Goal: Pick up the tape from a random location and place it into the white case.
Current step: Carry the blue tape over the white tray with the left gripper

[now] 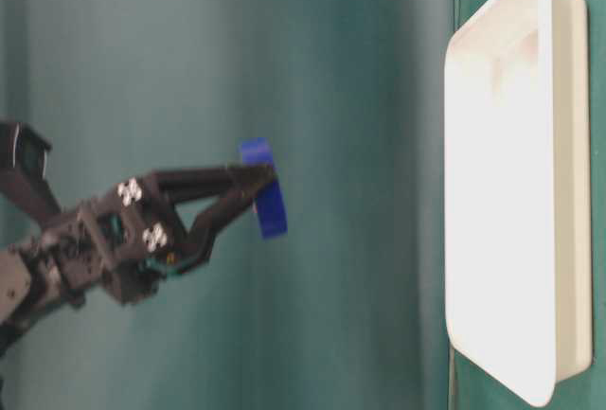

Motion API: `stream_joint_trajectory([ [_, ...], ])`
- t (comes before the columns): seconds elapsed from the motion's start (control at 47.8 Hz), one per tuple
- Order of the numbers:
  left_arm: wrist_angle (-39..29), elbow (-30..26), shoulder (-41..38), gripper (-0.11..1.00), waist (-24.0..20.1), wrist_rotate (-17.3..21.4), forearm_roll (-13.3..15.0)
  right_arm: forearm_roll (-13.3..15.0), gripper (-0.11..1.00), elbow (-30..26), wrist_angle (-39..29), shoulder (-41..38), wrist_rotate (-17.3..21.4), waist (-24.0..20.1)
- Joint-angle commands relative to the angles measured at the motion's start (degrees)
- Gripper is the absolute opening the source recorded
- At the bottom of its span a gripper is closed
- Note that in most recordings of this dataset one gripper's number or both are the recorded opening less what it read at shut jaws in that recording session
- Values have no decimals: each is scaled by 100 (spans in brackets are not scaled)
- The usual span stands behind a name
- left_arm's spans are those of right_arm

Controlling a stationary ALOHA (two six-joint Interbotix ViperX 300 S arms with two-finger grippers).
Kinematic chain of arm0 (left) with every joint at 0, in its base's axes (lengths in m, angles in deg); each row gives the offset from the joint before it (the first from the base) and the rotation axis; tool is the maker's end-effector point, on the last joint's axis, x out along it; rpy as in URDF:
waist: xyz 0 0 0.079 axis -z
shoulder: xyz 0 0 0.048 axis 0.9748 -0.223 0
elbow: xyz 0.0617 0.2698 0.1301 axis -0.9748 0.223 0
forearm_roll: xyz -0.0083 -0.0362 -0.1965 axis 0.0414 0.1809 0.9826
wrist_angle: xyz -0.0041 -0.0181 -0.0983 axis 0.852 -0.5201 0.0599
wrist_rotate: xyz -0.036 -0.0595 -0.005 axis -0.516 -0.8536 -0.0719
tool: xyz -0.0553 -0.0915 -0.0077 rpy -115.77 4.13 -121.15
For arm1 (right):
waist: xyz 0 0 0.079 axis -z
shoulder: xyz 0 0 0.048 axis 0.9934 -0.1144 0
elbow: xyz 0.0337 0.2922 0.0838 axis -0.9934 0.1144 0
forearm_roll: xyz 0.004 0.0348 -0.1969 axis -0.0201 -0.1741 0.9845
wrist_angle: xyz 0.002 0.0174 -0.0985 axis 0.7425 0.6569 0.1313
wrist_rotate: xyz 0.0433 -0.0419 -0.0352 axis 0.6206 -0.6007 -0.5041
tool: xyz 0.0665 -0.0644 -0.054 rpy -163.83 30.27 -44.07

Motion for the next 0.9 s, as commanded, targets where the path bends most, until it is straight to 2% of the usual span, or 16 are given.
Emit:
stream_joint_trajectory([
  [0.0,-9,-369,-35,22,70,53,-18,9,92,-149,26,-18,9,9],
  [0.125,-105,-527,-202,22,88,97,-18,18,92,-149,26,-18,9,9],
  [0.878,-255,-475,-220,22,70,88,-18,9,92,-149,26,-18,0,9],
])
